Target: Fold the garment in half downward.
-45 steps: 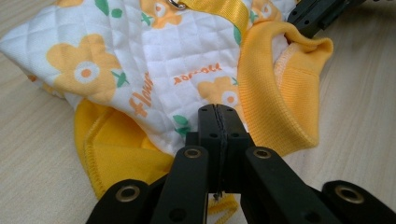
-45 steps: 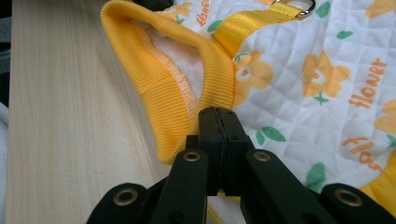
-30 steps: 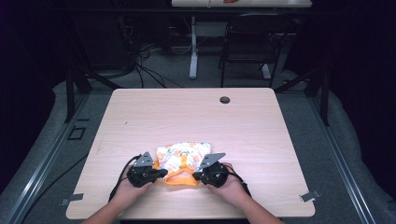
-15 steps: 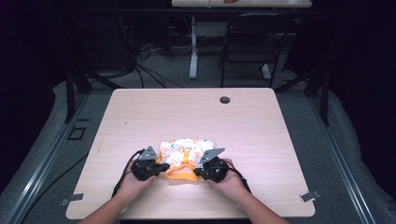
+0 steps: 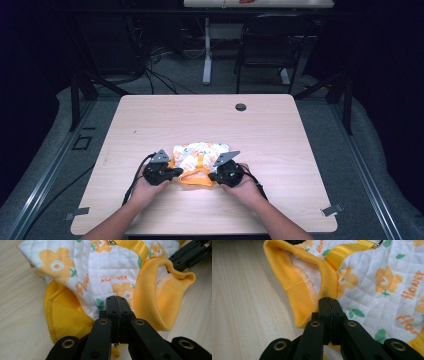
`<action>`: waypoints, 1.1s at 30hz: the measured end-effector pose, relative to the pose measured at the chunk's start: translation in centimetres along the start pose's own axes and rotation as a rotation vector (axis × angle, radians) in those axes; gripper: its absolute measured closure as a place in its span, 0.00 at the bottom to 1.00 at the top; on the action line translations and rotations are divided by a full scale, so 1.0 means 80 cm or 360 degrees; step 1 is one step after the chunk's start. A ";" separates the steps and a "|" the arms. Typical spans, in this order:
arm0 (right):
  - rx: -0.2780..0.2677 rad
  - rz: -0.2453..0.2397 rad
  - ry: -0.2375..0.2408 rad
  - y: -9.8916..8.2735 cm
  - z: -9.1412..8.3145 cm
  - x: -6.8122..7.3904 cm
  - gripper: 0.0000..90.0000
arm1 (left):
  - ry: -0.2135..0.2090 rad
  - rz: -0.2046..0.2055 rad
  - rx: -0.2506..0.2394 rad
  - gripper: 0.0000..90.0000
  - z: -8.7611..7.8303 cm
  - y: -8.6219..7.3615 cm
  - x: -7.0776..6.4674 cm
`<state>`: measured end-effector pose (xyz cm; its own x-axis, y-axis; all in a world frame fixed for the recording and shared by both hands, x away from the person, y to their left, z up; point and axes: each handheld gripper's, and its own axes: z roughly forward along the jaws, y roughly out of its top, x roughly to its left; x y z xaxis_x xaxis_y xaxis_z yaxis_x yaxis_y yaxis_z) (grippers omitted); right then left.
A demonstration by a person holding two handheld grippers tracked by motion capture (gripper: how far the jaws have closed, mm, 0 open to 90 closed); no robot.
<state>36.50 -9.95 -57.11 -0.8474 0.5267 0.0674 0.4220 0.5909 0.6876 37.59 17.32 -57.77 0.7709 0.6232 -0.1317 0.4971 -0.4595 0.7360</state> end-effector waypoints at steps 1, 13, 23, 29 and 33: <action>0.0006 -0.0003 -0.0006 0.002 0.001 -0.002 1.00 | 0.0011 0.0006 0.0002 1.00 0.002 0.002 0.001; 0.0034 0.0052 -0.0078 0.018 0.009 -0.039 1.00 | 0.0063 -0.0017 0.0038 1.00 0.023 0.029 0.021; 0.0043 0.0102 -0.0110 0.030 0.017 -0.066 1.00 | 0.0068 -0.0031 0.0042 1.00 0.036 0.045 0.038; 0.0049 0.0123 -0.0149 0.036 0.021 -0.073 1.00 | 0.0087 -0.0052 0.0035 1.00 0.040 0.049 0.043; 0.0031 0.0167 -0.0126 0.035 0.021 -0.076 1.00 | 0.0078 -0.0081 0.0025 1.00 0.040 0.049 0.044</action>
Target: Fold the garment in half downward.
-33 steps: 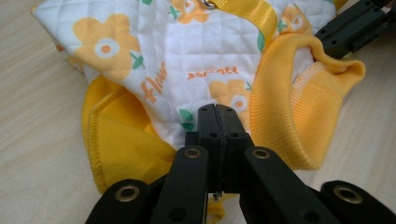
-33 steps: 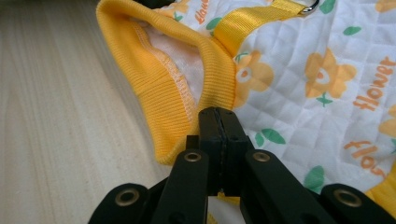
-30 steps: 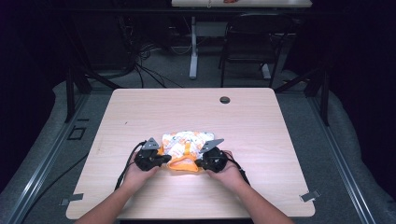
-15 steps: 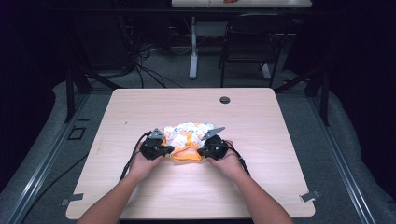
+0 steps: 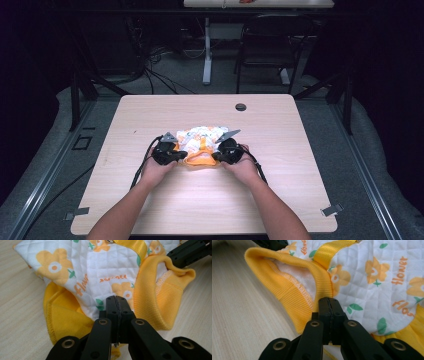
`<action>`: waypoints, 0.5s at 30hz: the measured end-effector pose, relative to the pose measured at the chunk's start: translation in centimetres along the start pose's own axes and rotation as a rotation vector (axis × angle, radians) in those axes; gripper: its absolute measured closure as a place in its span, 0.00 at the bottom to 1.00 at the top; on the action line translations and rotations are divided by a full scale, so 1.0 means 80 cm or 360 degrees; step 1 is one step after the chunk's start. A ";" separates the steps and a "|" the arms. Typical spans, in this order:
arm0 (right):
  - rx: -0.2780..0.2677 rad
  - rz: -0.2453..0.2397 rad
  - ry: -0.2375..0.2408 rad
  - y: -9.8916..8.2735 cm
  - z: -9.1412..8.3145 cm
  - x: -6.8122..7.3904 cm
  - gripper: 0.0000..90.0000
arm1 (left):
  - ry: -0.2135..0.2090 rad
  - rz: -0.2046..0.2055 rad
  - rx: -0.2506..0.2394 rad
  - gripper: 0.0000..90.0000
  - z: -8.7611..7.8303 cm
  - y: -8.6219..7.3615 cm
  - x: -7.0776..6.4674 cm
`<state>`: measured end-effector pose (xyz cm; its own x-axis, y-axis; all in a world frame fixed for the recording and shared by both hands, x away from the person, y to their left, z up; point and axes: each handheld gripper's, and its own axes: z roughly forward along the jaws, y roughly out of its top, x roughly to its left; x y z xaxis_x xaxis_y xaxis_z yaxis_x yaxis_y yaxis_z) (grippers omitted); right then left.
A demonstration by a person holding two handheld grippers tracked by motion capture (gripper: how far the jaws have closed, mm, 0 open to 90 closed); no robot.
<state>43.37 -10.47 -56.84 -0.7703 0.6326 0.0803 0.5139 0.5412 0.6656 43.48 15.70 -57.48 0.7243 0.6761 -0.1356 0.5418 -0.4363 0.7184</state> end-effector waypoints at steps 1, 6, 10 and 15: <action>0.0001 0.0004 0.0001 0.000 0.000 0.000 0.99 | -0.0001 -0.0012 0.0000 1.00 0.000 0.000 0.000; -0.0009 0.0013 -0.0013 0.002 -0.003 0.002 0.95 | 0.0031 -0.0020 -0.0009 1.00 -0.004 0.002 -0.003; -0.0042 0.0001 -0.0017 0.003 -0.013 0.006 0.92 | 0.0033 0.0005 -0.0027 0.99 -0.014 0.005 -0.009; -0.0119 -0.0020 -0.0007 0.005 -0.032 0.016 0.89 | 0.0020 0.0033 -0.0085 0.96 -0.031 0.002 -0.015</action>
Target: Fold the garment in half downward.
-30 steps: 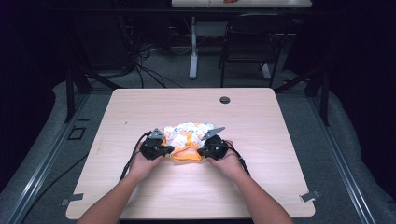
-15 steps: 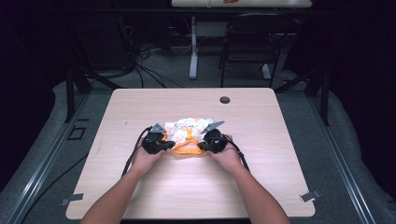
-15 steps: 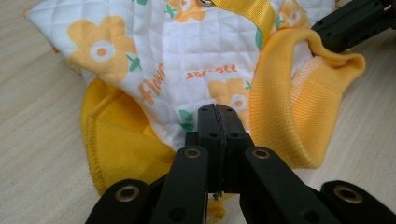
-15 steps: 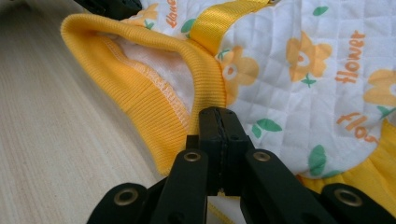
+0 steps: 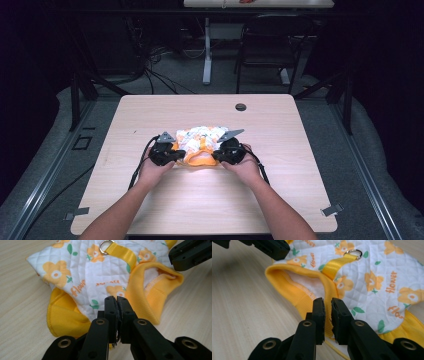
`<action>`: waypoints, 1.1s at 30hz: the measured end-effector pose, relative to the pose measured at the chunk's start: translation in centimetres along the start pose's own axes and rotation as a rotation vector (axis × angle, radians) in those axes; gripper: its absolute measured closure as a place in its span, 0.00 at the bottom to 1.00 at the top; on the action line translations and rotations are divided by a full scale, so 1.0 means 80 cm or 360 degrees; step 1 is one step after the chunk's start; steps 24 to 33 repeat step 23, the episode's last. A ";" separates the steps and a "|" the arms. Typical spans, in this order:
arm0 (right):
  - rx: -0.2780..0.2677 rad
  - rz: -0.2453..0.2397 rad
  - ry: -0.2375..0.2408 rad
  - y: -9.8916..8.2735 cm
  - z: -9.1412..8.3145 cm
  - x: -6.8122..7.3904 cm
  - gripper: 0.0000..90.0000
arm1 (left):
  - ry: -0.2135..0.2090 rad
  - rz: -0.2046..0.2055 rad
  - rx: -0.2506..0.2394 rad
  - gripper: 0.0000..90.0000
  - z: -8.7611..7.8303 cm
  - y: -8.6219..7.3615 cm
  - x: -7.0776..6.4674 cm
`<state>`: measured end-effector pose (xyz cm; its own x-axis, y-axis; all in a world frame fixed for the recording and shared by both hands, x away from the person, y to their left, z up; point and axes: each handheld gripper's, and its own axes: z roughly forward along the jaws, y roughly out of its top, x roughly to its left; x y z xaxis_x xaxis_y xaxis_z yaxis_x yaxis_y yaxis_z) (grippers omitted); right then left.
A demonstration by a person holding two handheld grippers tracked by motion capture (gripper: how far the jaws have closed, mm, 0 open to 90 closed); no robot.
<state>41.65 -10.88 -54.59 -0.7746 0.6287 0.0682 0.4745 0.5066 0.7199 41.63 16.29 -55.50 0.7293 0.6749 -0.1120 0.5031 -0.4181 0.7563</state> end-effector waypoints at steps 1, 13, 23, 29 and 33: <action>-0.0013 -0.0002 0.0001 -0.001 -0.004 0.003 0.89 | -0.0011 0.0000 -0.0006 0.96 -0.004 -0.001 -0.002; -0.0066 -0.0066 0.0001 -0.030 -0.046 0.044 0.84 | -0.0084 0.0044 -0.0090 0.89 -0.051 -0.028 -0.033; -0.0107 -0.0097 -0.0073 -0.066 -0.062 0.064 0.68 | -0.0026 0.0058 -0.0114 0.68 -0.068 -0.059 -0.042; -0.0107 -0.0097 -0.0073 -0.066 -0.062 0.064 0.68 | -0.0026 0.0058 -0.0114 0.68 -0.068 -0.059 -0.042; -0.0107 -0.0097 -0.0073 -0.066 -0.062 0.064 0.68 | -0.0026 0.0058 -0.0114 0.68 -0.068 -0.059 -0.042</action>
